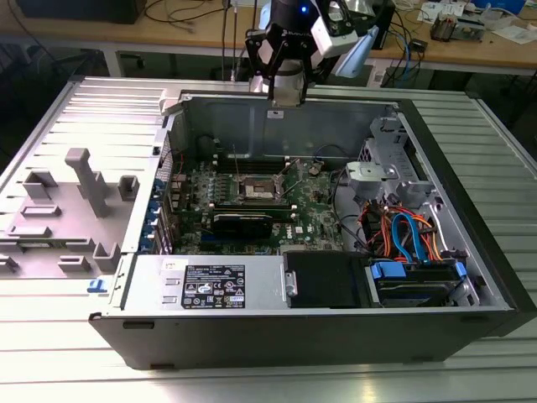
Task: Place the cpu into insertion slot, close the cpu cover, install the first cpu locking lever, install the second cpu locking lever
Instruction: 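Place the cpu into insertion slot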
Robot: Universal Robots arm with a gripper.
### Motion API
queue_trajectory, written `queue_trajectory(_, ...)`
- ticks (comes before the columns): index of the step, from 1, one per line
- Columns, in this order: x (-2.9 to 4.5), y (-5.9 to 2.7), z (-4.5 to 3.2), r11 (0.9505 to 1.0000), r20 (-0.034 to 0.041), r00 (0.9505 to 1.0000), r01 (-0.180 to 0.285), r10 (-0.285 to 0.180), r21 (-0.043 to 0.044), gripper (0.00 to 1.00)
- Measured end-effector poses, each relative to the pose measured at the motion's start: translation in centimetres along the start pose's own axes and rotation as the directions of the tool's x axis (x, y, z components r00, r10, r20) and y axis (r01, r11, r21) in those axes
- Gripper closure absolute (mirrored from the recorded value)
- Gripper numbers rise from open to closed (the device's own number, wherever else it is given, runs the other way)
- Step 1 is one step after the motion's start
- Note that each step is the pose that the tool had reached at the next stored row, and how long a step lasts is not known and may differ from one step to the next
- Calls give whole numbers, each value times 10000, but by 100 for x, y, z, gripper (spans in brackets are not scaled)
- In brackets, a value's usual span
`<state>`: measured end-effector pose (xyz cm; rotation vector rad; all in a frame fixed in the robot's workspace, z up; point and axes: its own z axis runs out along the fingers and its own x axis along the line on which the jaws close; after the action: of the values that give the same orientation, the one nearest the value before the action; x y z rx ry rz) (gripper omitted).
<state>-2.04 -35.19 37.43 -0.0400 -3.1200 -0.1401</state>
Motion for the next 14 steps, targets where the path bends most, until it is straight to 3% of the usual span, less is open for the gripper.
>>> queue_trajectory(14, 0, -16, -2, 10000, 0, 10000, 0, 0, 1, 45)
